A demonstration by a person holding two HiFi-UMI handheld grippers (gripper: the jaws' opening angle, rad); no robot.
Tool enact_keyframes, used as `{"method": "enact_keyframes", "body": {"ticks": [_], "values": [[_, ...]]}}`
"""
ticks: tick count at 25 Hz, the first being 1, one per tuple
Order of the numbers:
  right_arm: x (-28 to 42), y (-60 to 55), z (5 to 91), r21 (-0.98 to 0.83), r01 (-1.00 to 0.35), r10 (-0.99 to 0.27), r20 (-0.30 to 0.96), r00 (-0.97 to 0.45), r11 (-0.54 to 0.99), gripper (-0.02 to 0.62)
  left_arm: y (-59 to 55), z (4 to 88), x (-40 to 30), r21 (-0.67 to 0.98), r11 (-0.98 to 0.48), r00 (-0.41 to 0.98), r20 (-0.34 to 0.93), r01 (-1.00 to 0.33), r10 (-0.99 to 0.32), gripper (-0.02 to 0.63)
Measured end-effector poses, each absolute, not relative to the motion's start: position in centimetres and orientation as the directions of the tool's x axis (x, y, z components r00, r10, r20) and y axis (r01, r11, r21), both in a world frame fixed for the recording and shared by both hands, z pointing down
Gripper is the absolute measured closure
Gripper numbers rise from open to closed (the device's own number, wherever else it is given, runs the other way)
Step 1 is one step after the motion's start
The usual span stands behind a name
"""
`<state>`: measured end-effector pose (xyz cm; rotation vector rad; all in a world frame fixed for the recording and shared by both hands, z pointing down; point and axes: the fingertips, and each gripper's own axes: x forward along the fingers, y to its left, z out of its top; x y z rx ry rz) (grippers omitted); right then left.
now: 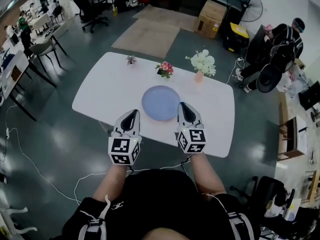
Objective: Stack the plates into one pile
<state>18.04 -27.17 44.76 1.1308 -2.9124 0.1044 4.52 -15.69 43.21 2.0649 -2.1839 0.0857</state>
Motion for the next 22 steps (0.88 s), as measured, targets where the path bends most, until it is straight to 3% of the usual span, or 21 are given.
{"method": "enact_keyframes", "body": {"ticks": [4, 8, 22], "values": [[24.5, -26.5, 40.4, -0.026, -0.782, -0.781, -0.078, -0.62, 0.623, 0.58, -17.8, 42.4, 8.6, 0.049, -0.026, 0.032, 0.123, -0.998, -0.992, 0.594], [29.3, -26.3, 41.0, 0.01, -0.853, -0.85, -0.066, -0.522, 0.523, 0.581, -19.1, 42.4, 12.2, 0.049, -0.098, 0.104, 0.121, -0.994, -0.987, 0.594], [33.3, -24.8, 42.0, 0.008, -0.863, -0.862, -0.042, -0.505, 0.505, 0.583, -18.9, 43.2, 17.0, 0.062, -0.157, 0.164, 0.126, -0.986, -0.978, 0.594]]}}
